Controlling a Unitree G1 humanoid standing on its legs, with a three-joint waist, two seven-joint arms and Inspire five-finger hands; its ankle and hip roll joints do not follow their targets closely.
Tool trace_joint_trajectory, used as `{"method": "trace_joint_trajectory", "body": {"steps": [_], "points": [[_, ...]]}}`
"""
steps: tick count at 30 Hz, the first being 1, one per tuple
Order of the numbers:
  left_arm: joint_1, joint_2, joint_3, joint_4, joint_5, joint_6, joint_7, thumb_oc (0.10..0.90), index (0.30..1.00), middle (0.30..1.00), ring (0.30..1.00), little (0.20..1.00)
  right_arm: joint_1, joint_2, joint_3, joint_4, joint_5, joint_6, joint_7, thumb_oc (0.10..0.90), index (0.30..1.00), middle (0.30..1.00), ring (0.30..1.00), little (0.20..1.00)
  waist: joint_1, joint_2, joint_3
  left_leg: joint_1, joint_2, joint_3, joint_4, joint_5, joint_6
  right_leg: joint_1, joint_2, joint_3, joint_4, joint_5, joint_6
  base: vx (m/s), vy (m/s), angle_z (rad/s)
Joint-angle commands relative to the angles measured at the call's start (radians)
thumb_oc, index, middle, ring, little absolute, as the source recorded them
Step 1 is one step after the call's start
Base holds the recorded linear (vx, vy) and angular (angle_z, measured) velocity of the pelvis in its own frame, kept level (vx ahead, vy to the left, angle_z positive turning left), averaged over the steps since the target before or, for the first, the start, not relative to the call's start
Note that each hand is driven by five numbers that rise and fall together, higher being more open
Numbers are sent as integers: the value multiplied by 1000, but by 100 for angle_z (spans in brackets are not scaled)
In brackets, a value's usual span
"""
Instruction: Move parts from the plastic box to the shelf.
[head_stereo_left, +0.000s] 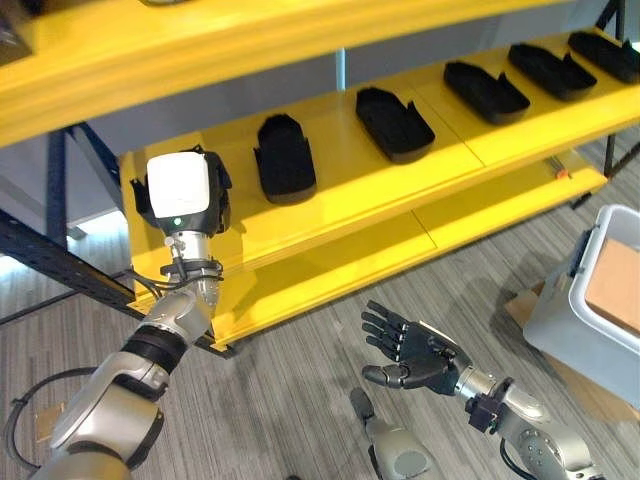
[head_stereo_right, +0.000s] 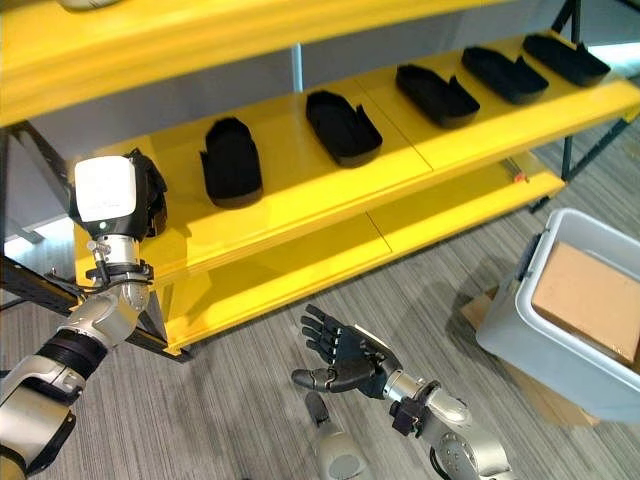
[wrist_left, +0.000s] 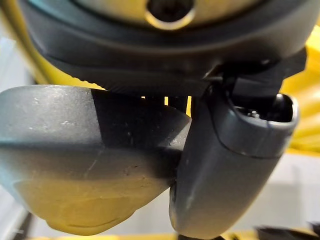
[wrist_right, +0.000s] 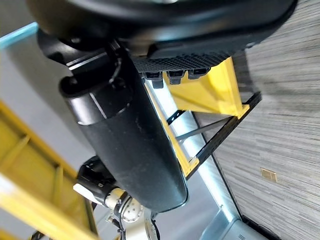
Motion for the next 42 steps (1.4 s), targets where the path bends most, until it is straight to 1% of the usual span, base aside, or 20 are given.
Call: {"method": "trace_joint_trajectory", "body": {"steps": [1, 3, 5, 9, 11, 16, 18, 19, 21, 23, 24, 25, 29, 31, 33, 34, 36, 37, 40, 42], "points": [[-142, 73, 30, -61, 72, -35, 43, 400, 300, 300, 300, 300, -70, -7, 4, -30, 76, -105, 61, 900, 1000, 1000, 1000, 1000, -12, -14, -69, -26, 72, -3, 2, 85, -14, 81, -48, -10, 12, -127, 80, 9, 6, -7], [-122, 55, 11, -108, 82, -38, 23, 400, 300, 300, 300, 300, -67, -10, 2, -30, 80, -105, 65, 900, 1000, 1000, 1000, 1000, -13, -14, -69, -22, 72, -4, 5, 87, -16, 86, -50, -10, 13, -129, 81, 19, 1, -6], [-100, 34, 6, -148, 89, -23, 0, 400, 300, 300, 300, 300, -66, -4, 5, -28, 75, -112, 63, 900, 1000, 1000, 1000, 1000, -11, -13, -70, -20, 72, -6, 6, 87, -15, 91, -51, -9, 13, -132, 80, 0, 0, 0], [-74, 17, 5, -171, 90, -33, -14, 400, 300, 300, 300, 300, -58, 3, 7, -36, 71, -108, 52, 900, 1000, 1000, 1000, 1000, -9, -13, -75, -15, 72, -7, 9, 87, -15, 98, -52, -7, 13, -134, 81, 20, -2, 2], [-64, 11, 9, -175, 89, -39, -18, 400, 300, 300, 300, 300, -57, 6, 6, -35, 70, -109, 50, 900, 1000, 1000, 1000, 1000, -8, -13, -75, -15, 72, -8, 11, 87, -15, 100, -52, -7, 14, -135, 81, 6, 1, 2], [-1, -4, 43, -230, 91, -28, -37, 400, 300, 300, 300, 300, -43, 15, 2, -36, 63, -109, 46, 900, 1000, 1000, 1000, 1000, 3, -13, -78, -15, 72, -17, 18, 83, -14, 109, -56, -11, 14, -140, 80, 6, 3, 0], [12, -9, 55, -246, 103, -7, -37, 400, 300, 300, 300, 300, -42, 18, 3, -41, 60, -107, 42, 900, 1000, 1000, 1000, 1000, 8, -14, -77, -16, 71, -21, 19, 82, -14, 110, -57, -13, 14, -140, 80, 9, 3, 2], [17, -5, 68, -247, 113, 54, -38, 400, 300, 300, 300, 300, -39, 23, 6, -42, 54, -108, 42, 900, 1000, 1000, 1000, 1000, 12, -15, -80, -16, 69, -25, 18, 80, -13, 112, -59, -17, 15, -141, 81, 16, 4, 5], [14, 0, 71, -241, 109, 71, -27, 400, 300, 300, 300, 300, -40, 22, 7, -45, 57, -106, 39, 900, 1000, 1000, 1000, 1000, 13, -16, -80, -16, 69, -26, 17, 79, -13, 113, -59, -17, 14, -142, 80, 12, 5, 6], [14, 9, 91, -222, 98, 140, -23, 400, 300, 300, 300, 300, -39, 20, 6, -46, 62, -104, 37, 900, 1000, 1000, 1000, 1000, 16, -15, -83, -14, 68, -26, 14, 80, -14, 115, -61, -21, 13, -142, 81, 6, 3, 2], [12, 12, 94, -208, 88, 149, -19, 400, 300, 300, 300, 300, -39, 21, 6, -46, 61, -102, 37, 900, 1000, 1000, 1000, 1000, 16, -15, -84, -13, 67, -27, 13, 79, -14, 115, -61, -22, 14, -142, 81, 0, 0, 0], [5, 17, 122, -143, 45, 204, -13, 400, 300, 300, 300, 300, -39, 23, 5, -48, 58, -96, 37, 900, 1000, 1000, 1000, 1000, 18, -13, -84, -12, 67, -26, 12, 79, -14, 116, -63, -24, 15, -143, 81, 0, 0, 0], [24, 36, 201, -42, -8, 267, -16, 400, 300, 300, 300, 300, -30, 28, -6, -70, 61, -83, 36, 900, 1000, 1000, 1000, 1000, 24, -9, -82, -15, 67, -29, 16, 84, -16, 115, -64, -27, 18, -146, 81, 0, 0, 0], [37, 45, 224, -27, -41, 319, -20, 400, 300, 300, 300, 300, -31, 32, -7, -79, 63, -80, 28, 900, 1000, 1000, 1000, 1000, 29, -6, -78, -19, 67, -35, 18, 87, -17, 113, -65, -30, 19, -147, 80, -8, -3, 2], [66, 62, 263, -10, -103, 352, -7, 400, 300, 300, 300, 300, -35, 32, -8, -84, 62, -84, 18, 900, 1000, 1000, 1000, 1000, 40, -2, -72, -28, 70, -42, 20, 96, -20, 107, -64, -31, 21, -147, 77, -32, 5, 5], [105, 84, 312, -14, -155, 359, 32, 400, 300, 300, 300, 300, -41, 32, -10, -90, 62, -88, -1, 900, 1000, 1000, 1000, 1000, 54, 1, -62, -38, 70, -56, 23, 97, -20, 103, -66, -35, 23, -150, 75, -47, 22, 4], [122, 96, 330, -12, -193, 358, 52, 400, 300, 300, 300, 300, -49, 29, -8, -88, 58, -96, -8, 900, 1000, 1000, 1000, 1000, 61, 3, -56, -42, 71, -62, 24, 100, -21, 101, -67, -37, 25, -151, 74, -90, 16, 10], [100, 125, 331, 16, -181, 278, 30, 400, 300, 300, 300, 300, -66, 19, 9, -97, 81, -112, -38, 900, 1000, 1000, 1000, 1000, 68, -1, -42, -53, 72, -72, 18, 99, -20, 89, -67, -41, 28, -149, 74, -129, 3, 15], [61, 124, 293, -15, -129, 282, -15, 400, 300, 300, 300, 300, -74, 6, 7, -88, 90, -120, -25, 900, 1000, 1000, 1000, 1000, 65, -5, -37, -52, 72, -72, 13, 100, -21, 88, -69, -47, 26, -147, 75, -66, -3, 9], [32, 117, 261, -34, -77, 291, -64, 400, 300, 300, 300, 300, -76, 3, 5, -77, 89, -126, -14, 900, 1000, 1000, 1000, 1000, 64, -7, -40, -51, 71, -71, 11, 98, -20, 89, -71, -51, 27, -146, 76, 2, -9, 5]]}}
